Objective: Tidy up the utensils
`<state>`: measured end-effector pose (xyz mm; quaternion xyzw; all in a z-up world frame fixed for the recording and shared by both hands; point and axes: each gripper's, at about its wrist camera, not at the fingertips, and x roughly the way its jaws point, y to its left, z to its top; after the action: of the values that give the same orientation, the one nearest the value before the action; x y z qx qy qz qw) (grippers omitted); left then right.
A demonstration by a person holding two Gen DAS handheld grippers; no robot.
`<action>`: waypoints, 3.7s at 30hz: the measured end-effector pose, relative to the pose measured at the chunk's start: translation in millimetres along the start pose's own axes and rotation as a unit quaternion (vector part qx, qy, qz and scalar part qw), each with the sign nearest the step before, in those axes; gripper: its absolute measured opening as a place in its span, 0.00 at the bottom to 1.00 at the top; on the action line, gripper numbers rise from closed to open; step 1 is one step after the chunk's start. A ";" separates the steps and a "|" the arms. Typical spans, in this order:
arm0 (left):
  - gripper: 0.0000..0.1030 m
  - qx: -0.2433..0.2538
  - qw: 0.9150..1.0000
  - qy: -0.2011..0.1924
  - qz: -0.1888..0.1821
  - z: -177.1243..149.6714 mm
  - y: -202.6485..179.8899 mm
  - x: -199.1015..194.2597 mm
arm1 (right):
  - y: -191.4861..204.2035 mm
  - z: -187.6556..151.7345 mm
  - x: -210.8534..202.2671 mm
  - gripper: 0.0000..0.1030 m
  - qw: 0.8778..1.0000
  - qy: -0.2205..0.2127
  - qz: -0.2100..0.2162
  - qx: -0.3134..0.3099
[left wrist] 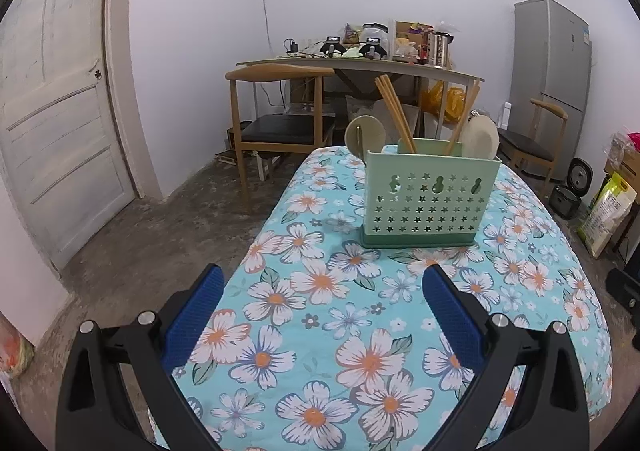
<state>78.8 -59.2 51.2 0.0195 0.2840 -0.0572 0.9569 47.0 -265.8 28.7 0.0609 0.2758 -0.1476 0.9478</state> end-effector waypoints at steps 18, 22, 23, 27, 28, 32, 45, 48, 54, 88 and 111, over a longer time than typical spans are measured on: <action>0.95 -0.015 1.000 0.004 0.027 0.9 13.3 0.7 | -6.5 2.5 -1.4 0.92 1.000 0.003 -0.011 0.000; 0.95 -0.017 0.999 0.002 0.037 0.6 19.0 -0.2 | -1.1 2.6 -0.6 0.92 1.000 0.004 -0.007 -0.005; 0.95 -0.017 0.999 0.002 0.039 0.7 20.5 0.0 | 0.1 2.7 -0.5 0.92 1.000 0.004 -0.006 -0.006; 0.95 -0.020 0.999 0.001 0.041 1.1 23.9 0.2 | 3.0 2.8 -0.2 0.92 1.000 0.003 -0.005 -0.009; 0.95 -0.020 0.999 0.000 0.042 1.2 24.2 0.0 | 3.6 3.1 -0.3 0.92 1.000 0.003 -0.005 -0.009; 0.95 -0.018 0.999 -0.005 0.049 1.0 24.9 -1.3 | 5.1 3.4 -0.2 0.92 1.000 0.003 -0.004 -0.012; 0.95 -0.017 0.999 -0.001 0.048 0.7 26.6 -0.9 | 6.7 3.7 -0.7 0.92 1.000 0.003 -0.004 -0.011; 0.95 -0.014 0.999 0.003 0.048 0.3 26.9 -0.5 | 7.2 3.8 -1.0 0.92 1.000 0.003 -0.004 -0.013; 0.95 0.007 0.999 0.021 0.046 -3.1 22.9 4.4 | 6.3 4.4 0.4 0.92 1.000 0.006 -0.007 -0.010; 0.95 0.008 0.999 0.025 0.047 -2.8 23.4 6.0 | 4.3 3.5 1.4 0.92 1.000 0.009 -0.006 -0.008; 0.95 0.007 0.999 0.026 0.047 -3.4 24.4 4.4 | 8.1 3.8 1.0 0.92 1.000 0.009 -0.004 -0.008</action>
<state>83.6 -35.2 46.2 0.0409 0.3067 -0.0135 0.9508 52.3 -259.1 31.7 0.0536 0.2858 -0.1484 0.9452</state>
